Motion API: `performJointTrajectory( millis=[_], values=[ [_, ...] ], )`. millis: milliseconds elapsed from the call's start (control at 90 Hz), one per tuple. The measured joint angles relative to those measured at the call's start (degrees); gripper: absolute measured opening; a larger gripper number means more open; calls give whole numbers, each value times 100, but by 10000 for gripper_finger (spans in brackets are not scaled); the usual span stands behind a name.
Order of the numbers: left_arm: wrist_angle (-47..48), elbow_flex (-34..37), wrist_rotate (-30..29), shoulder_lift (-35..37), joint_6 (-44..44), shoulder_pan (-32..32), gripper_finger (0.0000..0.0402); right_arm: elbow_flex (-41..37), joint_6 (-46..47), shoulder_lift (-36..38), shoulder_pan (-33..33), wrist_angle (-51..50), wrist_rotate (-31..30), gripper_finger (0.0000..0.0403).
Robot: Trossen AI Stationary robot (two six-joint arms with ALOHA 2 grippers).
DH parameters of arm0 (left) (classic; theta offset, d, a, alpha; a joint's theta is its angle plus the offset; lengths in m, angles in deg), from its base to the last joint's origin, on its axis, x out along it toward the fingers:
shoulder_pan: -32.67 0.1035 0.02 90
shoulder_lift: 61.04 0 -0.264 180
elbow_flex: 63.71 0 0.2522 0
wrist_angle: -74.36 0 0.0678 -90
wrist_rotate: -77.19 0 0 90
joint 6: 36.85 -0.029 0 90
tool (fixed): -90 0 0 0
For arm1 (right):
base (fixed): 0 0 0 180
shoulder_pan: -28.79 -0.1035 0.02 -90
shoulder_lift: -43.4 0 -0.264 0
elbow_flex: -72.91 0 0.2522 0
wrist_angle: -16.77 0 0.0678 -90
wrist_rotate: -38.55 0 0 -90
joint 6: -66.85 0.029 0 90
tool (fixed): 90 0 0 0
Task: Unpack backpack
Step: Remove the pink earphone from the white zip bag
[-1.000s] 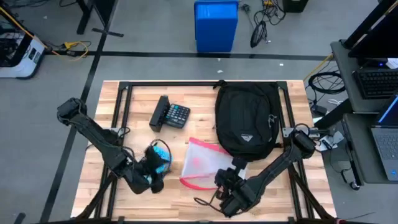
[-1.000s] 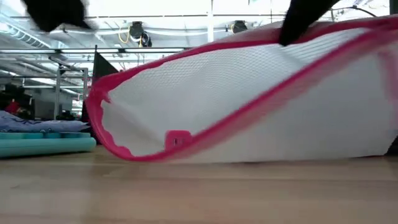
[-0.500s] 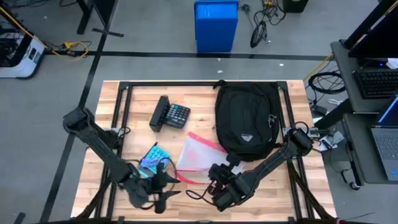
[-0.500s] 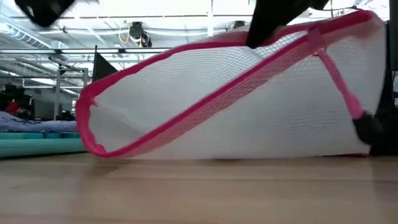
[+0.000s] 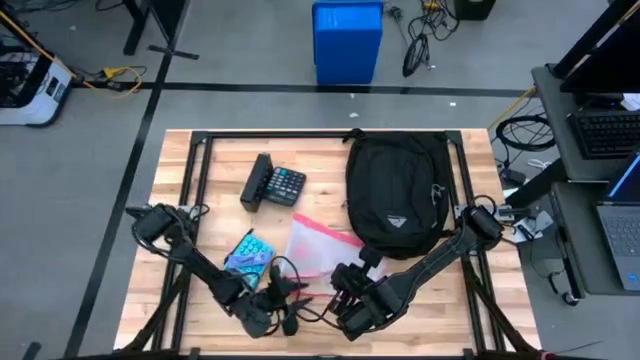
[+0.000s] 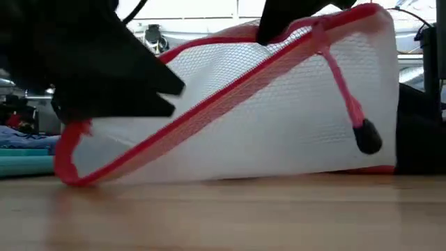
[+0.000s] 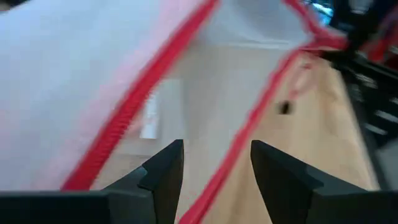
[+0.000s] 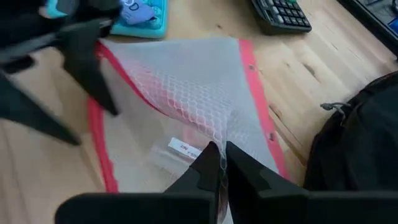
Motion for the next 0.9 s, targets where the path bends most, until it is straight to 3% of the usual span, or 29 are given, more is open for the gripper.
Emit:
performJointTrajectory(
  millis=[611,900],
  values=[
    [47,1,56,-4,-4,1061,175,1,-10,0,-400,61,444,0],
    [-519,-77,1565,-4,-1991,1158,128,1,-126,0,-414,61,478,0]
  ],
)
